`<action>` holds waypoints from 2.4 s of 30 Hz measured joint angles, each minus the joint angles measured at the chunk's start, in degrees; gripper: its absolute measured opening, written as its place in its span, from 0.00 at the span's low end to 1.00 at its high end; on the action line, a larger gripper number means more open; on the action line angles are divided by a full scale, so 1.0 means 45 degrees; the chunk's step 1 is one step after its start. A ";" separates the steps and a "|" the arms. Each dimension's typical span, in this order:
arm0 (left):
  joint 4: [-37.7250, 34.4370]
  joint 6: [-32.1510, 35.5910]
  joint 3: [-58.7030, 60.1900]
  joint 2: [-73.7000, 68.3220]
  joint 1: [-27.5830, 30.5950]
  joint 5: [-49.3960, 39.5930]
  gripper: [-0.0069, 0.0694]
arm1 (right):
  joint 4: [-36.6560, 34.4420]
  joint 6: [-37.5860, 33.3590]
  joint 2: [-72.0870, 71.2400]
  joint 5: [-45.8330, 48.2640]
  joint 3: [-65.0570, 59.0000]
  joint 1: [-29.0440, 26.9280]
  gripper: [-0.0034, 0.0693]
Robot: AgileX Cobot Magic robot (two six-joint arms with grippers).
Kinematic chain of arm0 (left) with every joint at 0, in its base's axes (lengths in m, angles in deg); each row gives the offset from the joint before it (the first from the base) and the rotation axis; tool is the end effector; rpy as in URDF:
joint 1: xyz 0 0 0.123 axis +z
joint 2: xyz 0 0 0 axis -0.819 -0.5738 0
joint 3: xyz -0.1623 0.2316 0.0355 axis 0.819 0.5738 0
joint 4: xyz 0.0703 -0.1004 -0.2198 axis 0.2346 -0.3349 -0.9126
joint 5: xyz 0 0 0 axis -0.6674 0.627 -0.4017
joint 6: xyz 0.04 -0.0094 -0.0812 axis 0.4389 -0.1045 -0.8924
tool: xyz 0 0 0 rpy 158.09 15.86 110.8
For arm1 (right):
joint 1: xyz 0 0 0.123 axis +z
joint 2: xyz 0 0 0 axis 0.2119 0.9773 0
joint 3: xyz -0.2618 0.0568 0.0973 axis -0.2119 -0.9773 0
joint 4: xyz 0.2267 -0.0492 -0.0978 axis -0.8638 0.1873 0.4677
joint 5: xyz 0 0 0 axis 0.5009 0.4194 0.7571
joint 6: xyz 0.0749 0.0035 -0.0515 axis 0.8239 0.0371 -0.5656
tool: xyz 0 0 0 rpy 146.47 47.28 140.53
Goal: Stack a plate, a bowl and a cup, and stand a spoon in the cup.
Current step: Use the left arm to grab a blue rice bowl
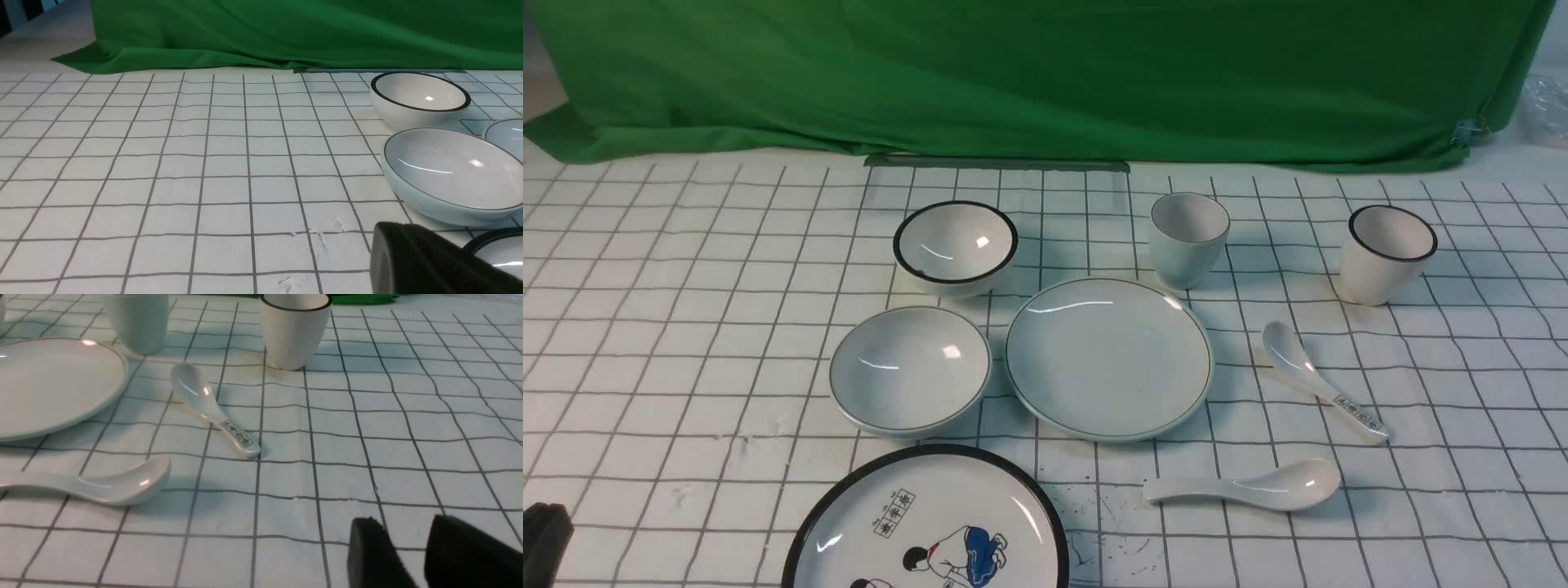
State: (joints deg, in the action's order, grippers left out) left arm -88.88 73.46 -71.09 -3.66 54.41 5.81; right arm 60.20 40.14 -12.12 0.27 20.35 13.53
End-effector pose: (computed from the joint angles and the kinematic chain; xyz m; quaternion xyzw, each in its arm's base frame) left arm 0.0595 -0.0039 0.1891 0.0126 0.7671 -0.0185 0.6411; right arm 0.0554 0.0007 0.1881 -0.0116 0.7656 0.0012 0.6433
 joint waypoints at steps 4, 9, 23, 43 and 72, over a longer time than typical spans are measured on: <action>0.0000 0.0000 0.0000 0.0000 0.0000 0.0000 0.10 | 0.0000 0.0000 0.0000 0.0000 0.0000 0.0000 0.39; 0.0000 0.0000 0.0000 0.0000 0.0000 0.0000 0.10 | 0.0000 0.0000 0.0000 0.0000 0.0000 0.0000 0.39; -0.3744 -0.4133 0.0000 0.0000 0.0000 0.4048 0.10 | 0.0000 0.0000 0.0000 -0.0029 0.0000 0.0000 0.39; 0.0602 -0.5649 -1.0128 -0.6754 0.0000 -0.4057 0.10 | -0.2606 0.4604 0.0000 -0.4199 0.0000 0.0134 0.37; 0.0764 -0.1678 -1.5620 -2.2486 -0.2324 -0.6574 0.53 | -0.2612 -0.0216 1.1081 0.5661 0.8553 0.2546 0.11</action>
State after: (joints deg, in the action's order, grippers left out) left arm -85.45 65.91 -141.38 -104.84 43.95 -23.77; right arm 48.45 39.17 37.75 25.74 58.84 24.99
